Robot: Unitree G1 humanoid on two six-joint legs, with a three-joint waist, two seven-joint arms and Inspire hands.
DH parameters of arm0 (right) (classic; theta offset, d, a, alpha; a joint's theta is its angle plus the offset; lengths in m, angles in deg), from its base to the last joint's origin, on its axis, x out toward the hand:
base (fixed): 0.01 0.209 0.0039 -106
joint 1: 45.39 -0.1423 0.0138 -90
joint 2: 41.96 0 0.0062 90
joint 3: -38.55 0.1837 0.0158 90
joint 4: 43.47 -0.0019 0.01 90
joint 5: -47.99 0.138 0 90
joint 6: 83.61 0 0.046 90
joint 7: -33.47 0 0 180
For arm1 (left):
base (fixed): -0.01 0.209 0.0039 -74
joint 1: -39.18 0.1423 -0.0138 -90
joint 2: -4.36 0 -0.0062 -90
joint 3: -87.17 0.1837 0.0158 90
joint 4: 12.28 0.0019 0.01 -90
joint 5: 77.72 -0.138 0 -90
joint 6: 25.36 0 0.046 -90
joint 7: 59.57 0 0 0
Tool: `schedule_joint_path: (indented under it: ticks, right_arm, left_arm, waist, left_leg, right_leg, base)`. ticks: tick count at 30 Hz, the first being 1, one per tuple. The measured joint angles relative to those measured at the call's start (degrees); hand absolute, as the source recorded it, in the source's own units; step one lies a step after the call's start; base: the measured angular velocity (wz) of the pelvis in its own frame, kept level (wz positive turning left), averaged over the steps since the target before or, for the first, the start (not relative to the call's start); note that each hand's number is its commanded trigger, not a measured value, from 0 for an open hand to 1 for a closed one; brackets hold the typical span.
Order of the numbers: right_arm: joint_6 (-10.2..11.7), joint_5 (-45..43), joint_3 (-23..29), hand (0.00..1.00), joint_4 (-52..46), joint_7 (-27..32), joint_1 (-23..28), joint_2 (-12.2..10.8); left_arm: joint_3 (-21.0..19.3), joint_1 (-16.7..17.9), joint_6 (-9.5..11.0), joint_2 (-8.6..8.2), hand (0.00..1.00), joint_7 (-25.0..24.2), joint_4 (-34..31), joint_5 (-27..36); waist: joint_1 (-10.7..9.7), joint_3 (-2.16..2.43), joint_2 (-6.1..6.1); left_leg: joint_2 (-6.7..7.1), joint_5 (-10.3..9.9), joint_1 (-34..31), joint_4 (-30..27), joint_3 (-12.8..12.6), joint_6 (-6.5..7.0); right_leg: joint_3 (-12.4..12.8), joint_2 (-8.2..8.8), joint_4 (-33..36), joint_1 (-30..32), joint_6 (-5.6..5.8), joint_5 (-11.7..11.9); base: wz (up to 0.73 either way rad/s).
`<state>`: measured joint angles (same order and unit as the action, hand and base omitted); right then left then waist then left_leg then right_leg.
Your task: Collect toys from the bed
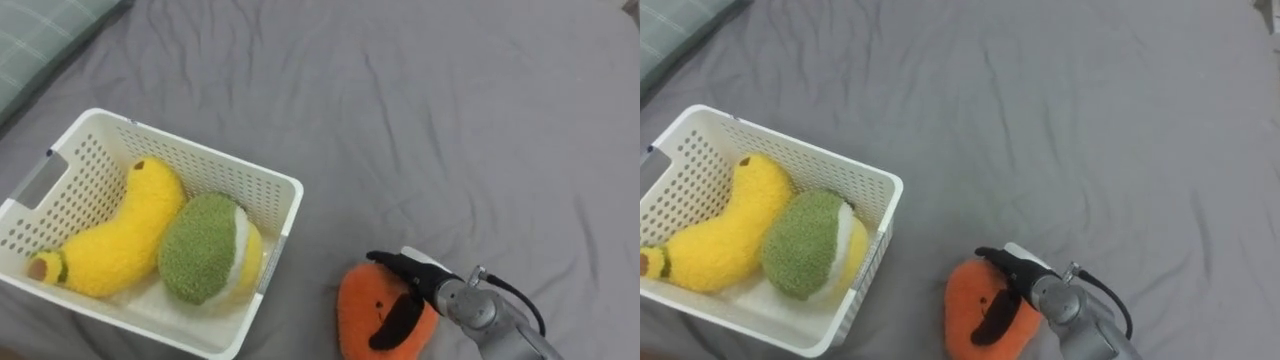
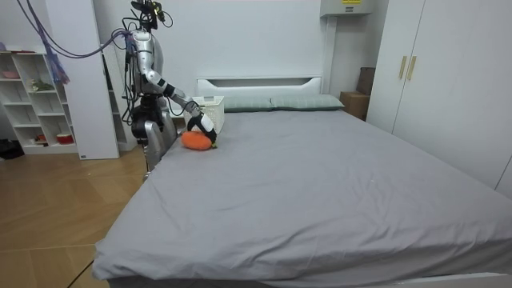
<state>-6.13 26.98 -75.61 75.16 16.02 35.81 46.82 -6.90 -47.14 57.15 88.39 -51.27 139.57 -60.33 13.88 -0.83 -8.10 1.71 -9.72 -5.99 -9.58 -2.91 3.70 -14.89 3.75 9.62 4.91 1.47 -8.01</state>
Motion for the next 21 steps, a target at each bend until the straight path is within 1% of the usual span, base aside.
schedule_joint_path:
  ticks: [1,2,3,5,6,8,11,16,21]
  right_arm:
    - [0.0,-0.1,0.0,0.37,0.1,0.3,0.0,0.0]
    - [0.0,-1.0,0.0,0.50,0.2,0.6,0.0,0.0]
    - [0.1,-1.6,0.0,0.56,0.3,0.8,0.0,0.0]
    - [0.3,-4.2,0.0,0.89,1.0,2.1,0.0,-0.4]
    - [0.5,-4.8,0.1,1.00,1.6,2.5,0.0,-0.7]
    - [1.1,-8.2,0.3,1.00,3.2,4.2,-0.2,-1.5]
    - [1.9,-10.2,0.3,1.00,5.8,6.1,-0.9,-2.1]
    - [2.1,-10.8,0.4,1.00,9.1,7.5,-1.5,-3.2]
    - [2.5,-10.8,0.4,1.00,8.6,7.7,-1.1,-3.4]
  left_arm:
    - [0.0,0.0,0.0,0.00,0.00,0.1,0.0,0.1]
    - [0.1,0.1,0.0,0.00,0.00,0.2,0.0,0.6]
    - [0.1,0.1,0.0,0.00,0.00,0.3,0.0,0.9]
    - [0.8,0.4,0.0,0.01,0.00,1.4,0.0,1.1]
    - [0.9,0.6,0.0,0.00,0.00,1.5,0.0,1.1]
    - [0.8,1.0,0.0,0.00,0.00,1.6,0.0,1.1]
    - [0.8,1.6,0.0,0.01,0.00,1.6,0.0,1.1]
    - [0.7,2.4,0.0,0.01,0.00,1.6,-0.1,1.1]
    - [0.0,3.1,-0.1,0.03,0.00,1.3,-1.1,0.7]
  waist:
    - [0.1,-0.01,0.02]
    - [0.1,-0.13,0.20]
    - [0.2,-0.15,0.24]
    - [0.4,-0.21,0.42]
    - [0.5,-0.21,0.50]
    - [0.7,-0.17,0.57]
    - [0.8,-0.20,0.77]
    - [1.0,-0.15,0.91]
    - [0.9,-0.14,0.98]
  left_leg:
    - [0.00,0.0,0.0,0.0,0.0,0.00]
    - [0.01,0.0,0.0,-0.1,0.1,0.00]
    - [0.02,0.0,0.0,-0.1,0.1,0.00]
    - [0.02,0.0,0.1,-0.1,0.1,0.00]
    - [0.02,0.0,0.1,-0.1,0.1,0.00]
    - [0.03,0.0,0.2,-0.1,0.1,-0.01]
    - [0.08,0.0,0.2,-0.1,0.6,-0.01]
    - [0.10,0.0,0.5,-0.1,0.9,-0.02]
    - [0.11,0.0,0.5,-0.1,1.0,-0.02]
  right_leg:
    - [-0.1,0.01,0.0,0.0,0.00,0.0]
    - [-0.2,0.04,0.0,-0.1,-0.01,0.0]
    - [-0.2,0.04,0.0,-0.1,-0.01,0.0]
    - [-0.2,0.03,0.0,-0.2,-0.01,0.0]
    - [-0.2,0.03,0.0,-0.2,-0.01,0.0]
    - [-0.3,0.05,0.0,-0.3,-0.01,0.0]
    - [-0.9,0.09,0.0,-0.5,0.00,0.0]
    - [-1.1,0.06,-0.1,-0.9,0.00,0.0]
    - [-1.1,0.09,-0.1,-0.9,0.00,0.0]
  base:
    - [0.00]
    - [0.00]
    - [0.00]
    - [0.00]
    - [0.00]
    - [0.00]
    - [0.05]
    - [0.03]
    - [0.00]
